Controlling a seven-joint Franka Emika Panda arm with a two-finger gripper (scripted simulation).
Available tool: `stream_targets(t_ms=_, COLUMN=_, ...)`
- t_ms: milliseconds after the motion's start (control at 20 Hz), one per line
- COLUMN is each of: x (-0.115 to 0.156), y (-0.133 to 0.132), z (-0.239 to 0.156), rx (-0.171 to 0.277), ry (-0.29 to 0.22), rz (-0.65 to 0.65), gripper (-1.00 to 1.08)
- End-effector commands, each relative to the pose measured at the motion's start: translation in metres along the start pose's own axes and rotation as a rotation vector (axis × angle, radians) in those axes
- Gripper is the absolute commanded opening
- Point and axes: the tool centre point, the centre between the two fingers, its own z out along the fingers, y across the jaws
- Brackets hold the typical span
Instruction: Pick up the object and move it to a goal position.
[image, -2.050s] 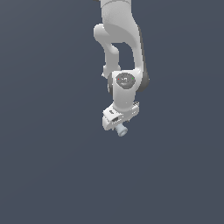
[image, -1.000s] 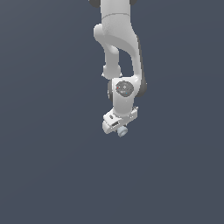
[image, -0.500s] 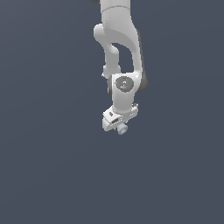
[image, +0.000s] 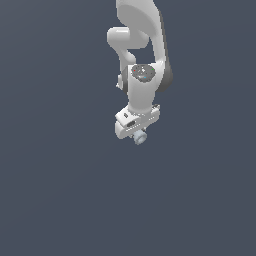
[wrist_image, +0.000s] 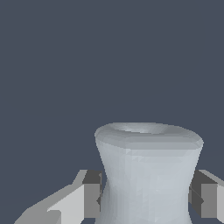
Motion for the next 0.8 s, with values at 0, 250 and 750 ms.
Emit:
stream_targets(t_ms=0, x=-0.004, y=-0.001, z=-0.026, rx=0.000, ry=0.001, rz=0.000, gripper=-1.00)
stream_targets(t_ms=250, x=-0.014, y=-0.005, z=-0.084, rx=0.000, ry=0.001, rz=-0.001, gripper=-1.00)
stream_targets(t_ms=750, x=-0.032, y=-0.010, z=-0.196, rx=0.002, ry=0.002, rz=-0.002, gripper=-1.00)
